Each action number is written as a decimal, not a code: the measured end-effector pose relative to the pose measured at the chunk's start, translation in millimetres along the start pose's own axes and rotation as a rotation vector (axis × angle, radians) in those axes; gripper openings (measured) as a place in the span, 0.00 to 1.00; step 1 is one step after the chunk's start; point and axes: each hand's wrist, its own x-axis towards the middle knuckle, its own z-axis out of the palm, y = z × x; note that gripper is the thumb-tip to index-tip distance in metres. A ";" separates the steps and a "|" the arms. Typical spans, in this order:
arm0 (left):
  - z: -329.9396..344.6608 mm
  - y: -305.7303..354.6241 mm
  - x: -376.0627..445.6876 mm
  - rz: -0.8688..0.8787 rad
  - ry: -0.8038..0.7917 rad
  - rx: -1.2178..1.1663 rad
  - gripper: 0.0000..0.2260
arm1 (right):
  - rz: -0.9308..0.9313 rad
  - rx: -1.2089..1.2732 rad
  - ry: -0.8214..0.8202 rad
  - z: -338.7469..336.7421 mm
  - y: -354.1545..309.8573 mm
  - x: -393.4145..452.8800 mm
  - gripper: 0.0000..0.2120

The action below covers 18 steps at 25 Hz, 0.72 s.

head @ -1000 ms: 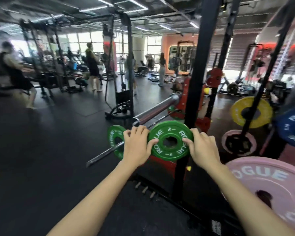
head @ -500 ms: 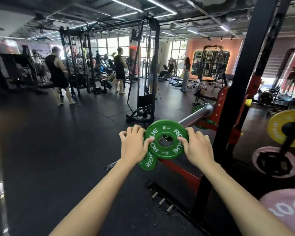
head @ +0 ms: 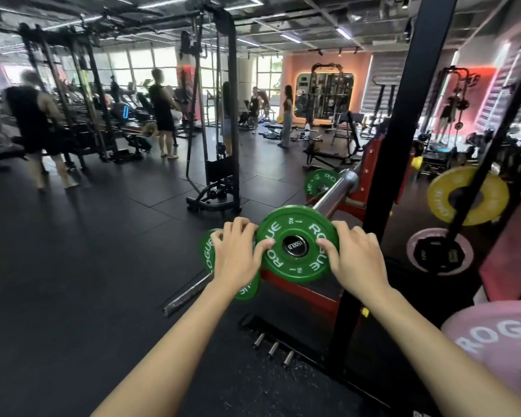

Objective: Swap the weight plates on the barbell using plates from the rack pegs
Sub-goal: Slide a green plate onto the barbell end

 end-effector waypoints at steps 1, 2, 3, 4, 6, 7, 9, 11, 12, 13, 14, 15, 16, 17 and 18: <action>1.8 -2.3 3.4 0.017 -0.015 -0.010 0.25 | 0.025 -0.013 0.002 -1.6 -4.0 -2.5 0.18; 3.6 -4.5 6.9 0.038 -0.027 -0.020 0.26 | 0.049 -0.029 0.006 -3.1 -7.6 -4.8 0.18; 6.1 -7.5 11.3 0.063 -0.040 -0.035 0.26 | 0.075 -0.049 0.013 -4.1 -11.9 -6.7 0.18; 8.9 -10.6 15.5 0.086 -0.054 -0.049 0.26 | 0.098 -0.071 0.026 -5.2 -16.7 -8.4 0.17; 15.3 -15.4 25.3 0.124 -0.085 -0.080 0.25 | 0.134 -0.133 0.055 -6.6 -26.8 -11.7 0.16; 18.2 -16.9 30.9 0.141 -0.102 -0.095 0.24 | 0.157 -0.170 0.062 -6.4 -30.8 -12.1 0.16; 23.7 -17.1 41.7 0.172 -0.124 -0.119 0.25 | 0.219 -0.239 0.049 -4.5 -34.8 -11.3 0.17; 27.6 -17.0 51.0 0.197 -0.113 -0.131 0.25 | 0.268 -0.287 0.046 -0.4 -34.1 -8.9 0.18; 29.3 -16.9 54.6 0.206 -0.096 -0.140 0.25 | 0.290 -0.303 0.047 1.5 -33.0 -7.8 0.18; 31.2 -17.0 57.9 0.209 -0.080 -0.154 0.25 | 0.309 -0.316 0.048 3.6 -32.0 -6.5 0.19; 33.9 -17.7 61.8 0.211 -0.068 -0.171 0.24 | 0.330 -0.328 0.048 6.7 -31.4 -4.5 0.19; 36.9 -18.1 65.3 0.214 -0.064 -0.182 0.24 | 0.351 -0.336 0.051 9.9 -29.8 -2.1 0.20; 40.8 -18.0 69.2 0.217 -0.067 -0.189 0.24 | 0.374 -0.341 0.060 13.0 -27.5 1.2 0.20; 45.1 -17.4 72.4 0.215 -0.074 -0.191 0.25 | 0.395 -0.341 0.069 15.5 -25.1 4.3 0.20; 49.8 -16.4 75.7 0.211 -0.083 -0.192 0.25 | 0.413 -0.337 0.077 18.3 -22.1 7.5 0.20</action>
